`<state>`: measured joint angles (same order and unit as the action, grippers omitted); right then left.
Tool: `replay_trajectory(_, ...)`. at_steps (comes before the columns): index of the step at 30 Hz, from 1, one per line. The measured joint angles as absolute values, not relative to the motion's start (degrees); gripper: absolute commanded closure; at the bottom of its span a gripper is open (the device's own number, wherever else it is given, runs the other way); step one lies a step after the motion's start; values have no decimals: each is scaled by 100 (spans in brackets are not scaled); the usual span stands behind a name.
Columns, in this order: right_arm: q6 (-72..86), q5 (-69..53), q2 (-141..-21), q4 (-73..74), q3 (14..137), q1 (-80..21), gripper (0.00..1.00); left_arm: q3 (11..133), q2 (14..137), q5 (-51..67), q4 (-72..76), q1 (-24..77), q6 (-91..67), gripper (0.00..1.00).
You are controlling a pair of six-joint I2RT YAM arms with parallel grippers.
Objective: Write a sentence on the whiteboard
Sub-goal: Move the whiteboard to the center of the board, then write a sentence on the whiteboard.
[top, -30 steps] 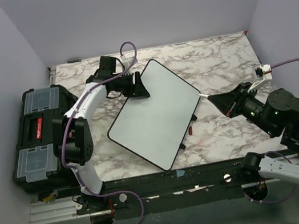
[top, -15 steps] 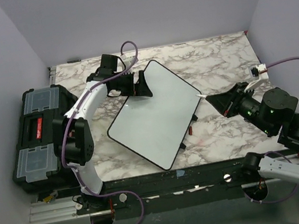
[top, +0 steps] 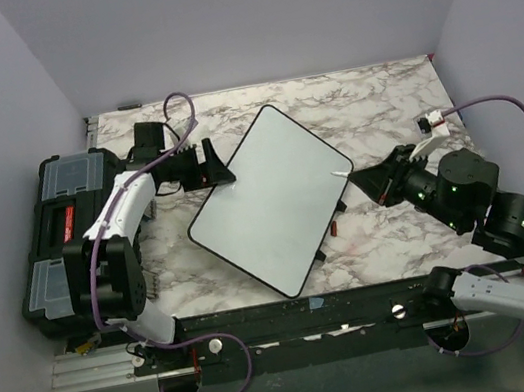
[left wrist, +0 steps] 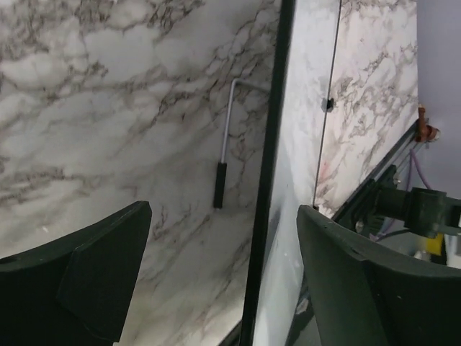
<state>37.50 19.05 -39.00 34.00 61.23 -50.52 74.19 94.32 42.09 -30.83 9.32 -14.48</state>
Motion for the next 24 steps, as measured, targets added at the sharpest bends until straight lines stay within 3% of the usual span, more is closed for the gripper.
replay_trajectory(7,3846,1592,-4139,3385,6119,-5052,99,6462,8897,4783,-2742,607,-1813,42)
replay_trajectory(18,3896,1066,-4633,3282,6119,-5052,99,6396,8860,5133,-2908,563,-1695,52)
replay_trajectory(24,3898,801,-4698,3181,6034,-5052,99,6324,8855,5212,-2923,563,-1621,73)
